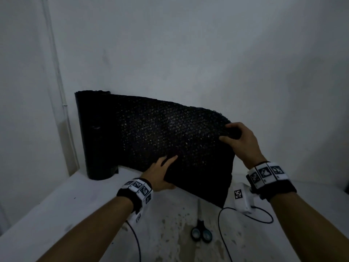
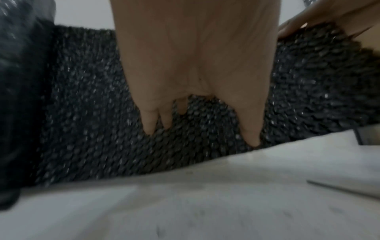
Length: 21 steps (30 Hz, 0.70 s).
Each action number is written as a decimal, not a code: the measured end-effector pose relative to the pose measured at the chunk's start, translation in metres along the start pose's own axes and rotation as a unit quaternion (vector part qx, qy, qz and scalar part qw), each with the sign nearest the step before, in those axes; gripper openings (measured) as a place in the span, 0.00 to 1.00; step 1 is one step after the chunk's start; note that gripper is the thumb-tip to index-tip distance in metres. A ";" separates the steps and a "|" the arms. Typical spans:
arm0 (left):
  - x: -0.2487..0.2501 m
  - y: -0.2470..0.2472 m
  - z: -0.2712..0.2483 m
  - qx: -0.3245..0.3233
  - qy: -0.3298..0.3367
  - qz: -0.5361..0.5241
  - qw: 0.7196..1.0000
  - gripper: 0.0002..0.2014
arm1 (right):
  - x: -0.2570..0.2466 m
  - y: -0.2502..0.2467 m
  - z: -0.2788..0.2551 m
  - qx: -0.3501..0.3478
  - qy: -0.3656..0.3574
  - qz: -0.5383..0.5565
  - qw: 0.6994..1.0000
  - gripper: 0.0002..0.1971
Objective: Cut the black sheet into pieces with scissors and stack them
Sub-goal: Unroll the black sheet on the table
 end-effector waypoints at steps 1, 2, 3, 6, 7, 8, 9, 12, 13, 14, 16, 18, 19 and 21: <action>-0.003 0.007 0.002 -0.009 -0.002 -0.011 1.000 0.56 | 0.003 -0.004 -0.003 -0.012 0.024 0.038 0.999 0.22; -0.007 0.014 0.004 -0.022 -0.008 -0.022 0.999 0.55 | 0.004 -0.008 -0.006 -0.035 0.047 0.086 0.995 0.26; -0.009 0.021 0.005 -0.038 -0.014 -0.043 0.998 0.55 | 0.004 -0.013 -0.009 -0.063 0.067 0.133 0.987 0.30; -0.012 0.039 0.007 -0.082 -0.018 -0.096 0.992 0.55 | 0.010 -0.023 -0.009 -0.100 0.104 0.176 0.974 0.36; -0.011 0.044 0.007 -0.092 -0.025 -0.094 0.991 0.54 | 0.014 -0.026 -0.007 -0.098 0.118 0.182 0.971 0.36; -0.011 0.049 0.008 -0.096 -0.034 -0.093 0.990 0.53 | 0.019 -0.028 -0.005 -0.096 0.133 0.194 0.967 0.34; -0.008 0.051 0.009 -0.091 -0.047 -0.104 0.989 0.51 | 0.022 -0.031 -0.004 -0.096 0.148 0.213 0.961 0.32; 0.001 0.047 0.020 -0.018 -0.147 -0.258 0.955 0.52 | 0.024 -0.037 -0.007 -0.106 0.187 0.262 0.941 0.21; 0.004 0.042 0.023 0.013 -0.198 -0.346 0.917 0.52 | 0.023 -0.038 -0.009 -0.108 0.196 0.265 0.938 0.17; 0.006 0.037 0.026 0.047 -0.238 -0.440 0.865 0.47 | 0.021 -0.039 -0.010 -0.110 0.206 0.266 0.935 0.14; 0.009 0.027 0.030 0.093 -0.280 -0.596 0.747 0.26 | 0.021 -0.042 -0.010 -0.112 0.219 0.272 0.930 0.13; 0.009 0.016 0.031 0.116 -0.292 -0.666 0.677 0.17 | 0.024 -0.044 -0.006 -0.108 0.229 0.279 0.926 0.15; 0.009 0.013 0.031 0.129 -0.295 -0.682 0.657 0.13 | 0.025 -0.044 -0.003 -0.100 0.231 0.278 0.927 0.15; 0.007 0.010 0.032 0.155 -0.310 -0.682 0.644 0.05 | 0.031 -0.043 0.003 -0.063 0.236 0.253 0.936 0.17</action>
Point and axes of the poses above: each hand's wrist, its own z-axis towards the middle knuckle, its own y-axis out of the palm, x = y × z, the point moved 1 cm from there along z, towards the middle knuckle, and after that the axes turned 9 degrees about -z, right-handed, at the moved point
